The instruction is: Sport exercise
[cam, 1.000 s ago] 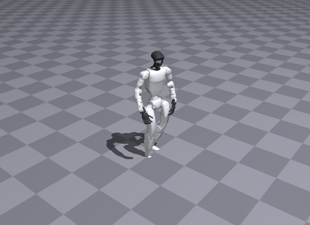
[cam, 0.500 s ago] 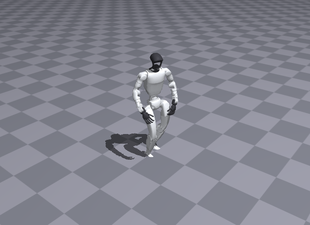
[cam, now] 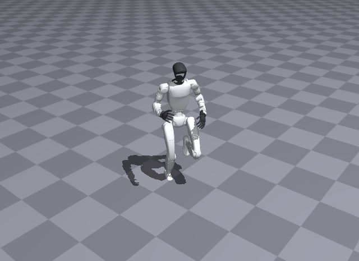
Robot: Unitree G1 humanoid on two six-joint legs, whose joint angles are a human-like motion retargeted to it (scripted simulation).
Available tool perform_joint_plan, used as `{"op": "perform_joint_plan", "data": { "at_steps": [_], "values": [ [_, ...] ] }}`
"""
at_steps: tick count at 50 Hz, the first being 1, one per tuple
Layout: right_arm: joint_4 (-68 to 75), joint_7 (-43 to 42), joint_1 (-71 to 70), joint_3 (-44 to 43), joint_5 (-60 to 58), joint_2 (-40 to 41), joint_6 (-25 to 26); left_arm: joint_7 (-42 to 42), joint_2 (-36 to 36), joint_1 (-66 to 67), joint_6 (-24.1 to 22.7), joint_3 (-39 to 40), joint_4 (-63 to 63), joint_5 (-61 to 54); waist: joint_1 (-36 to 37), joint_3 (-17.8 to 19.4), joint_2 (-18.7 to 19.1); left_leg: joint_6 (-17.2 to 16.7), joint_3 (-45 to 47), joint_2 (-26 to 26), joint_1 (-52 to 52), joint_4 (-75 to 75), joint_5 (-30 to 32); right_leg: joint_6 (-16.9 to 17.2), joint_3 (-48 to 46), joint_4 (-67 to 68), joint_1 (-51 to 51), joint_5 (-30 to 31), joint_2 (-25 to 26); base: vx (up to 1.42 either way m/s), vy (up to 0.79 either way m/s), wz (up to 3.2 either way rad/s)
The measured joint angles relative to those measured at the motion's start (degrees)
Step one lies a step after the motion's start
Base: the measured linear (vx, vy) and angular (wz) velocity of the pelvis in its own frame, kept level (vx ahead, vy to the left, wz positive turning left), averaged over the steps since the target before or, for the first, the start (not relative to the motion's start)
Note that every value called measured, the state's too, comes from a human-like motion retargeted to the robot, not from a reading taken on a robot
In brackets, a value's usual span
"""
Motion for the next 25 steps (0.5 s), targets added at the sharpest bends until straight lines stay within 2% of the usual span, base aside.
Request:
{"op": "perform_joint_plan", "data": {
  "at_steps": [3,5,8,10,12,15,16,18,20,21,22,23,25],
  "values": [
    [-10.01,-1.21,-3.8,-3.39,-1.01,-0.85,-0.77,-0.17,-0.27,4.9,1.69,2.46,5.14,0.3,-0.91,0.57,-1.62,-0.74,1.23,-3.97,-7.06,11.41,2.39,0.52,2.57,-0.1,0.48,-1.12,-0.58,0.08,-0.02,-0.37],
    [-15.52,-2.0,-6.37,-4.44,-1.68,-1.76,-1.61,-0.54,-0.14,7.84,2.35,3.24,7.74,-0.46,-1.25,0.69,-2.12,-0.32,1.4,-4.28,-9.47,13.97,0.98,0.95,3.1,0.94,-0.07,-2.33,-0.43,0.12,-0.01,-0.52],
    [-20.08,-3.67,-7.78,-4.14,-2.05,-3.0,-3.06,-1.16,0.79,9.85,1.68,3.61,7.78,-3.22,-0.9,1.37,-3.29,1.08,2.07,-3.3,-8.11,6.53,-3.37,2.66,3.32,1.91,-0.12,-3.42,-0.6,0.16,0.02,-0.65],
    [-19.19,-4.49,-5.31,-2.65,-1.63,-3.55,-4.61,-0.66,1.52,8.69,0.46,2.98,4.13,-5.03,-0.36,1.61,-3.42,2.57,2.73,-1.72,-2.94,-4.65,-8.87,4.16,2.79,3.69,-0.35,-3.74,-0.03,0.21,0.05,-0.67],
    [-13.06,-4.23,1.23,0.52,-0.06,-3.7,-5.99,0.86,2.01,4.58,-1.17,1.78,-2.02,-6.78,-0.1,1.83,-2.7,2.05,3.1,-0.81,5.43,-21.29,-14.31,5.24,1.71,5.56,0.18,-3.6,0.61,0.22,0.04,-0.65],
    [2.11,-0.52,14.04,6.47,2.74,-3.19,-6.3,3.25,2.72,-4.96,-4.61,0.53,-11.84,-9.78,-1.72,0.62,-0.86,-1.57,2.29,0.34,19.14,-52.79,-19.79,4.72,-4.13,6.89,1.18,-2.55,-1.02,0.2,-0.03,-0.29],
    [6.68,1.73,18.51,7.62,3.58,-2.61,-5.94,3.52,2.83,-8.58,-5.7,0.47,-14.43,-11.11,-3.07,-0.22,-1.0,-2.57,1.97,-0.3,23.52,-63.44,-19.68,4.72,-6.27,6.76,1.7,-1.96,-2.72,0.19,-0.06,0.27],
    [13.29,6.13,27.22,9.12,5.24,-1.21,-5.1,3.49,2.63,-14.55,-7.64,0.19,-18.44,-14.09,-6.45,-2.15,-2.21,-4.31,1.09,-3.19,31.55,-83.25,-15.22,6.45,-8.46,7.81,1.68,1.73,-6.8,0.17,-0.06,0.74],
    [16.06,9.54,34.18,9.39,6.69,0.57,-4.61,2.31,2.34,-16.65,-9.13,-0.68,-20.46,-17.33,-9.32,-4.28,-3.7,-6.77,0.14,-6.58,37.35,-99.84,-2.86,8.5,-8.95,9.47,0.19,7.15,-11.52,0.13,-0.04,0.78],
    [16.19,10.09,36.05,9.2,7.45,1.61,-4.75,1.39,2.16,-15.46,-9.72,-1.39,-20.55,-18.77,-9.74,-4.85,-3.88,-7.94,-0.38,-7.48,38.0,-103.04,2.41,9.36,-8.92,9.77,-0.34,10.68,-12.82,0.09,-0.03,0.47],
    [15.97,10.23,37.34,8.98,8.11,2.58,-4.98,0.62,1.97,-13.88,-10.23,-2.02,-20.42,-20.0,-9.82,-5.16,-4.02,-8.79,-0.67,-8.12,38.01,-104.14,6.13,10.17,-8.9,10.0,-0.55,13.91,-13.8,0.07,-0.01,0.15],
    [15.05,9.57,37.48,8.68,8.58,3.42,-5.38,0.11,1.76,-11.54,-10.58,-2.48,-19.87,-20.8,-9.23,-4.95,-4.07,-8.99,-0.47,-8.24,36.73,-101.03,6.73,10.87,-8.9,10.1,-0.13,16.55,-14.12,0.0,0.0,0.0],
    [11.68,6.37,35.03,7.91,8.21,4.41,-6.92,0.25,0.72,-5.72,-10.24,-2.47,-18.07,-20.97,-6.99,-3.95,-4.9,-7.04,1.15,-7.98,33.33,-88.91,3.48,11.11,-8.75,11.45,1.38,16.65,-14.75,0.03,0.0,-0.53]
  ]
}}
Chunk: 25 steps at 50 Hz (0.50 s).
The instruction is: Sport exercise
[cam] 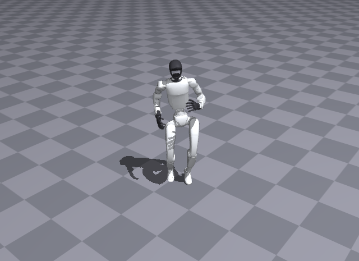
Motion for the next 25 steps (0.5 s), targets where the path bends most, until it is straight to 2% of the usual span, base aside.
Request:
{"op": "perform_joint_plan", "data": {
  "at_steps": [2,5,6,8,10,12,13,15,17,20,22,25],
  "values": [
    [-5.67,-5.48,-6.97,-1.22,-2.62,-0.27,-2.22,1.08,-0.63,6.54,0.76,1.69,2.16,1.82,3.61,2.09,0.35,2.92,1.56,2.99,-5.15,20.29,-6.48,-1.82,0.72,0.87,2.26,-8.18,2.3,0.03,0.0,-0.97],
    [-16.29,-15.11,-24.55,-4.08,-10.4,-2.64,-5.39,3.36,-1.26,15.36,1.5,5.96,4.47,6.57,9.64,6.15,3.41,5.32,1.07,8.94,-13.2,46.38,-13.22,-5.94,3.9,0.06,4.07,-21.46,9.38,0.02,0.0,-1.15],
    [-19.91,-17.67,-31.4,-4.48,-12.57,-4.12,-5.95,3.35,-1.23,17.98,1.48,7.29,4.08,6.93,11.62,6.78,4.15,5.54,1.44,10.3,-15.19,49.55,-13.56,-6.61,4.64,-0.77,3.79,-22.12,10.5,0.02,0.0,-1.23],
    [-25.81,-21.69,-42.79,-3.76,-14.35,-6.75,-6.8,1.4,-0.41,22.77,1.73,9.61,2.43,5.03,14.72,6.6,5.05,5.53,3.18,13.22,-17.92,49.59,-12.94,-6.17,5.13,-4.02,2.91,-19.02,11.69,0.04,0.01,-1.24],
    [-28.86,-22.52,-47.52,-1.13,-12.52,-8.61,-7.55,-1.91,1.1,25.8,2.42,10.32,0.38,0.6,15.7,4.92,5.38,3.84,5.79,15.19,-17.45,40.33,-10.56,-2.57,4.47,-6.93,1.22,-8.22,11.73,0.04,0.03,-0.93],
    [-28.3,-20.37,-44.88,1.52,-9.52,-10.23,-8.22,-2.75,2.37,25.26,2.89,9.31,-1.4,-3.16,13.16,3.84,5.0,1.16,7.91,14.03,-14.13,26.98,-7.8,0.47,3.36,-1.57,-3.38,0.88,9.62,0.01,0.02,-0.25],
    [-26.82,-19.25,-41.99,2.19,-8.06,-11.05,-8.49,-1.8,3.23,23.49,2.81,8.64,-2.13,-3.99,10.75,3.62,4.15,0.38,8.89,12.39,-12.23,20.53,-6.66,1.01,2.82,3.64,-6.25,2.82,7.33,-0.01,0.04,0.4],
    [-21.78,-18.15,-35.26,2.1,-6.02,-13.14,-8.46,2.53,5.52,17.22,2.18,8.06,-3.38,-2.73,4.48,3.61,1.57,0.95,9.59,7.86,-8.46,9.5,-5.91,0.36,2.4,16.97,-11.69,3.8,1.15,-0.03,0.04,0.85],
    [-15.73,-18.38,-27.24,0.34,-5.83,-14.5,-7.79,9.38,8.91,9.62,1.03,9.76,-5.6,1.58,-1.86,4.38,0.38,3.11,7.0,5.17,-6.05,4.87,-11.63,-0.82,3.56,32.12,-16.38,1.75,-2.32,-0.04,0.04,0.99],
    [-7.8,-21.04,-14.38,-5.1,-9.19,-14.27,-7.83,24.59,13.08,-4.35,0.81,11.46,-5.14,11.64,-10.46,5.41,-0.34,6.21,2.38,2.52,-4.38,-0.92,-16.72,0.04,7.93,50.06,-24.29,0.29,-3.93,-0.07,0.03,1.16],
    [-6.05,-22.52,-6.72,-7.86,-11.73,-12.2,-7.75,30.69,12.25,-10.01,1.4,11.41,-3.3,15.53,-14.28,5.12,0.42,6.09,-0.22,1.97,-4.14,-4.18,-15.19,0.21,9.18,52.93,-27.03,0.82,-4.02,-0.07,-0.03,0.99],
    [-6.22,-23.45,-0.86,-9.33,-13.75,-8.55,-7.05,33.24,7.7,-11.77,1.68,9.99,-0.49,16.31,-17.24,3.43,0.96,4.85,-2.87,0.09,-2.76,-10.19,-11.24,-0.05,8.96,44.39,-25.71,0.68,-5.71,-0.03,-0.11,0.73]
  ]
}}
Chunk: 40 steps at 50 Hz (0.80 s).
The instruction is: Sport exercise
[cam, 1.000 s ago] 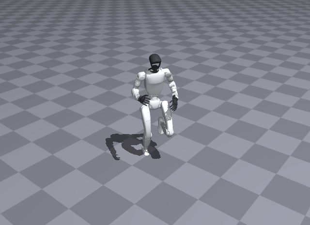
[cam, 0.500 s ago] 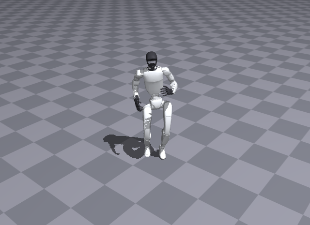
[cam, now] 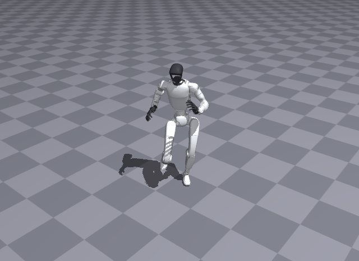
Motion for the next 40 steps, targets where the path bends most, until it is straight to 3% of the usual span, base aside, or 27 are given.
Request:
{"op": "perform_joint_plan", "data": {
  "at_steps": [4,7,11,15,17,20,32,35,40],
  "values": [
    [-1.31,-0.64,-4.7,2.74,-1.26,2.08,1.22,-4.7,-5.49,5.75,-0.49,-3.56,3.45,-3.61,3.34,-2.62,-0.36,-0.57,-0.61,-0.83,1.59,-4.73,1.2,0.93,-3.16,-24.02,8.97,-4.13,-0.5,0.02,-0.18,0.18],
    [-1.92,-2.12,-13.63,5.38,-2.37,2.06,1.59,-9.12,-7.84,11.03,0.13,-5.26,6.27,-5.61,9.71,-3.29,0.19,-0.29,0.23,1.54,0.64,-1.76,-1.34,1.35,-5.4,-40.11,16.43,-9.22,2.66,0.05,-0.18,-0.48],
    [-3.72,-3.98,-27.48,6.3,-4.18,1.66,1.95,-13.87,-9.36,17.36,1.61,-4.06,9.98,-5.11,19.64,-3.4,2.16,-1.05,1.28,6.55,-2.78,6.82,-5.76,-0.57,-9.13,-54.81,23.57,-14.81,7.72,0.07,-0.18,-0.81],
    [-4.66,-3.01,-39.18,6.94,-4.25,-0.1,2.31,-19.52,-9.87,22.27,3.65,-2.09,12.84,-3.53,27.61,-3.74,5.15,-3.2,0.74,11.79,-5.57,14.27,-8.43,-1.71,-11.59,-65.02,28.28,-14.58,13.02,0.06,-0.17,-0.71],
    [-2.82,0.14,-44.68,7.89,-1.59,-1.34,2.97,-24.1,-9.64,23.48,4.93,-0.97,13.68,-3.77,30.63,-4.89,6.47,-4.67,0.29,14.58,-6.54,15.42,-8.44,-1.88,-11.9,-74.24,31.52,-10.78,16.45,0.05,-0.14,-0.59],
    [-0.66,4.17,-46.66,9.77,1.12,-1.6,3.55,-29.16,-9.9,25.75,6.09,-1.67,15.04,-3.74,33.02,-5.71,7.55,-6.04,-0.01,17.05,-6.98,18.74,-8.77,-1.53,-12.82,-75.12,32.6,-10.73,17.99,0.01,-0.12,-0.36],
    [24.56,18.22,-40.43,13.3,19.92,5.78,5.25,-48.7,-12.45,20.98,8.98,-9.92,16.05,-17.48,32.23,-7.9,10.77,-5.18,7.25,30.69,-3.73,23.25,-14.18,1.15,-17.57,-88.53,39.85,-4.98,22.11,0.0,-0.05,-0.18],
    [30.5,17.69,-37.31,12.76,24.49,8.91,5.71,-49.85,-14.03,18.16,9.06,-13.38,16.25,-20.6,29.47,-7.57,12.98,-5.63,9.26,34.24,-2.21,22.01,-16.35,1.87,-19.66,-88.25,40.48,-4.77,23.32,-0.01,0.07,-0.06],
    [35.88,16.16,-34.78,9.66,34.56,12.33,4.18,-49.85,-15.84,12.05,8.89,-17.86,17.76,-25.3,24.5,-6.49,13.74,-5.61,14.39,34.87,1.83,16.39,-17.97,2.97,-22.53,-84.68,39.57,-5.58,21.35,0.01,0.13,-0.04]
  ]
}}
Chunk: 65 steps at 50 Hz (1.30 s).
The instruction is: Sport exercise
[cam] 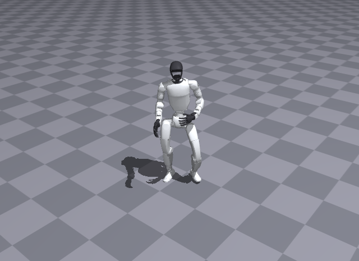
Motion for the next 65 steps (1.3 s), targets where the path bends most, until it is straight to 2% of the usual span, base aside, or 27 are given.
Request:
{"op": "perform_joint_plan", "data": {
  "at_steps": [2,3,5,10,13,15,18,21,23,25,27,30,32,35,40,46,54,65],
  "values": [
    [-1.07,-0.09,0.37,-1.17,3.61,0.0,-0.66,1.59,-0.36,-3.51,-0.35,-1.18,1.47,-1.26,-1.9,-0.13,-2.35,0.77,3.35,-4.21,3.21,-6.96,2.13,0.72,-1.54,4.59,-2.45,-1.15,-4.72,0.03,0.17,-0.03],
    [-1.93,-0.32,1.02,-1.24,4.26,0.31,-1.05,2.3,-0.48,-4.02,-0.43,-1.6,1.57,-1.38,-2.84,0.19,-2.19,0.68,3.78,-3.86,3.49,-6.69,1.86,0.63,-2.26,6.43,-2.93,-1.03,-5.17,0.01,0.19,-0.09],
    [-5.54,-0.66,1.66,-1.3,5.32,-0.19,-1.1,4.65,-0.72,-7.48,-0.69,-2.22,3.37,-0.96,-4.86,-0.45,-4.93,1.71,6.5,-9.19,6.54,-14.89,5.12,0.43,-3.79,14.05,-7.01,-2.92,-11.26,0.01,0.2,-0.07],
    [-13.92,0.53,2.31,0.97,2.19,-2.14,-1.53,8.3,-0.06,-13.08,-0.06,-3.8,7.99,3.52,-9.11,0.35,-6.93,3.56,7.2,-12.31,8.22,-16.64,4.7,-4.03,-4.95,29.71,-12.36,-3.63,-18.43,-0.02,0.21,-0.02],
    [-19.29,2.67,0.48,3.19,-2.6,-4.49,0.4,9.59,-0.42,-18.27,1.55,-4.54,15.21,7.71,-11.81,-0.29,-10.34,5.63,6.81,-18.97,10.12,-23.81,7.64,-6.62,-1.75,39.74,-18.07,-4.81,-24.9,-0.01,0.2,0.26],
    [-21.17,4.67,-0.99,5.17,-6.25,-6.13,2.14,9.57,-0.84,-20.56,3.2,-5.45,21.08,10.09,-13.44,-0.91,-12.95,6.74,5.72,-23.36,11.31,-28.1,9.93,-6.55,2.47,43.46,-21.54,-5.64,-26.84,-0.02,0.16,0.53],
    [-20.85,8.02,-3.23,8.78,-12.06,-8.58,5.26,8.59,-1.59,-22.29,6.11,-6.59,31.58,13.06,-15.19,-1.94,-15.88,7.79,3.76,-27.9,12.74,-33.2,12.95,-5.49,8.36,44.33,-25.15,-6.67,-26.31,-0.01,0.12,0.55],
    [-16.73,10.57,-4.97,12.36,-17.57,-10.55,8.29,7.93,-2.51,-22.14,8.71,-6.72,42.61,14.88,-15.67,-2.69,-17.39,8.41,2.19,-29.89,13.65,-35.82,14.43,-4.59,12.19,41.47,-26.34,-7.53,-23.86,0.01,0.09,0.38],
    [-10.69,11.38,-6.48,14.81,-20.81,-11.18,9.91,7.93,-3.26,-21.73,9.52,-5.78,50.34,15.61,-15.26,-2.84,-16.64,8.4,1.46,-29.22,14.55,-37.72,15.11,-4.59,12.99,36.86,-25.22,-7.42,-20.71,0.03,0.07,0.14],
    [-5.05,11.91,-6.02,15.95,-22.97,-11.67,11.77,8.41,-3.3,-19.73,10.7,-4.81,55.51,15.81,-14.37,-2.87,-17.43,8.51,1.13,-29.7,14.83,-37.1,15.03,-4.68,13.81,34.92,-24.22,-7.99,-20.35,0.0,0.0,0.0],
    [4.65,11.98,-7.12,17.36,-25.2,-10.84,12.66,9.86,-3.03,-17.97,10.92,-3.12,61.51,15.86,-13.25,-2.77,-15.99,8.15,0.63,-27.78,15.82,-37.49,14.55,-5.18,12.59,29.11,-20.59,-6.93,-17.41,0.06,0.03,-0.02],
    [15.15,12.38,-5.94,17.62,-27.24,-10.64,15.23,11.68,-1.95,-13.93,11.96,-0.72,66.87,15.25,-11.46,-2.78,-16.67,7.99,0.36,-28.15,16.27,-36.17,14.04,-5.0,12.72,27.75,-18.72,-7.56,-17.76,0.03,0.0,-0.01],
    [25.53,11.74,-7.34,18.21,-28.67,-9.09,14.89,13.25,-0.65,-11.21,11.5,1.52,70.29,14.41,-10.42,-2.4,-14.68,7.43,0.04,-25.59,18.07,-38.01,14.22,-5.34,11.11,19.7,-13.91,-4.92,-13.92,0.11,-0.02,-0.06],
    [32.93,11.14,-5.77,16.88,-29.18,-8.97,16.33,14.85,0.55,-6.87,11.54,4.72,72.85,13.11,-8.95,-1.64,-14.88,7.05,0.21,-25.7,18.84,-36.76,13.82,-5.04,10.91,19.42,-12.31,-5.55,-14.35,0.07,-0.04,-0.02],
    [40.57,9.34,-3.93,13.4,-27.32,-7.65,16.24,16.77,1.61,-0.03,10.62,10.6,74.15,10.17,-7.29,-0.61,-14.18,6.5,0.4,-25.0,20.06,-35.44,13.4,-4.83,9.78,16.09,-8.72,-5.35,-13.6,0.08,-0.05,-0.01],
    [42.3,8.33,-2.42,11.48,-24.77,-5.25,15.59,18.13,0.56,3.68,9.84,13.91,72.1,7.51,-6.09,0.58,-13.45,6.18,0.45,-24.21,21.2,-33.68,12.94,-5.06,8.91,13.68,-5.47,-5.15,-12.84,0.03,-0.02,0.01],
    [37.01,10.55,-3.42,15.7,-25.64,-2.36,14.96,19.07,-1.46,0.87,8.88,8.67,63.94,9.72,-5.47,1.38,-13.75,6.45,0.28,-24.86,21.87,-33.16,12.91,-5.96,8.63,16.5,-5.65,-6.68,-14.03,0.0,0.0,0.0],
    [22.77,12.06,-7.14,21.18,-25.54,-4.13,13.66,20.68,0.06,-5.35,6.97,2.29,52.67,12.77,-6.47,1.46,-15.35,6.61,0.22,-26.96,21.9,-35.86,14.32,-6.3,8.62,22.11,-9.12,-8.05,-16.91,0.0,0.0,0.0]
  ]
}}
